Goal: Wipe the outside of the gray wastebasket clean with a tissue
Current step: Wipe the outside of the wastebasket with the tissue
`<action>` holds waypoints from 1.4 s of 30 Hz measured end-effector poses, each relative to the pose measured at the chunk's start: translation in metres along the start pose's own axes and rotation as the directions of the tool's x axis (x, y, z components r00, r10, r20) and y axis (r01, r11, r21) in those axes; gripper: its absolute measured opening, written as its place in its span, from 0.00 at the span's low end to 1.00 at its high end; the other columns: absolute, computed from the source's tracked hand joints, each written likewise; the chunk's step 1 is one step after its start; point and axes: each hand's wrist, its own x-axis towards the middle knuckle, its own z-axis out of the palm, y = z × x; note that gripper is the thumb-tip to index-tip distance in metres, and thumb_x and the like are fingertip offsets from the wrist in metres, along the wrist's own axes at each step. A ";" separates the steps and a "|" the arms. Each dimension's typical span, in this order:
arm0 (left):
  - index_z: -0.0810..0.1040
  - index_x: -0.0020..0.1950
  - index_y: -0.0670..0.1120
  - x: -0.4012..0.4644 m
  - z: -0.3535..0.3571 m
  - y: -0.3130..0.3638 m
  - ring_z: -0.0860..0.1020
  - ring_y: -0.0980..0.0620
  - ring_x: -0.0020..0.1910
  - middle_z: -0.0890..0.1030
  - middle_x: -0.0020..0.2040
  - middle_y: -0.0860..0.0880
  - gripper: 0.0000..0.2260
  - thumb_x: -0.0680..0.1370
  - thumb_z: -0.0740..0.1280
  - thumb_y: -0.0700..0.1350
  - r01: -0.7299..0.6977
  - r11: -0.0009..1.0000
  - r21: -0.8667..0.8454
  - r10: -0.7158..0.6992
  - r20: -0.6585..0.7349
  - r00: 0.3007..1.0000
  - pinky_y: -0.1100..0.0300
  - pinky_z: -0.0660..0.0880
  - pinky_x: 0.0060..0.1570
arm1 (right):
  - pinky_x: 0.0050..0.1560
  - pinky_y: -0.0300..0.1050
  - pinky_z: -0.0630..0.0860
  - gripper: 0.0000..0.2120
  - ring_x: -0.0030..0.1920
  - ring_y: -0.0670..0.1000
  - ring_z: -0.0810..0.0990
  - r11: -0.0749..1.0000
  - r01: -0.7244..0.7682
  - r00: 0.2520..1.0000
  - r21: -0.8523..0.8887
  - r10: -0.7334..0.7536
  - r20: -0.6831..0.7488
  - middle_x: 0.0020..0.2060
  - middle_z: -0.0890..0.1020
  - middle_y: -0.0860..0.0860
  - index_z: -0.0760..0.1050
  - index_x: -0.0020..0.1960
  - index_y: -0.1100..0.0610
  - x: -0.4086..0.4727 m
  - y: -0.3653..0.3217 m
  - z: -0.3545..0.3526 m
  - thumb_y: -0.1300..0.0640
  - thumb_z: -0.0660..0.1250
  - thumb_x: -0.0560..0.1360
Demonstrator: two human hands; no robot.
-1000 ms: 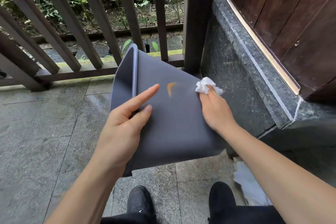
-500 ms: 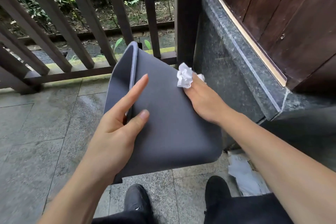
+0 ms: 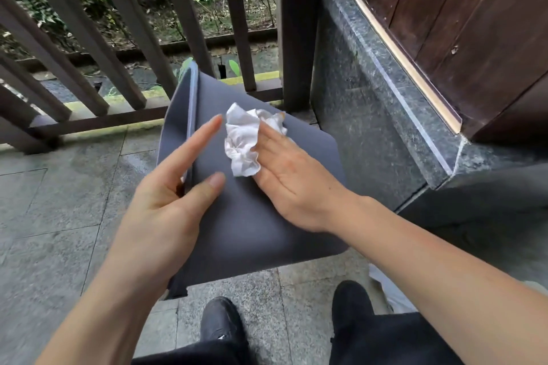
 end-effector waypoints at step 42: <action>0.80 0.63 0.69 0.025 -0.002 -0.011 0.76 0.44 0.43 0.78 0.42 0.41 0.28 0.80 0.66 0.34 0.248 0.964 0.090 -0.219 -0.250 0.943 0.43 0.76 0.52 | 0.62 0.48 0.63 0.18 0.71 0.54 0.68 0.707 -0.664 0.733 0.242 0.679 0.030 0.69 0.73 0.49 0.69 0.70 0.50 -0.017 0.070 0.068 0.47 0.50 0.85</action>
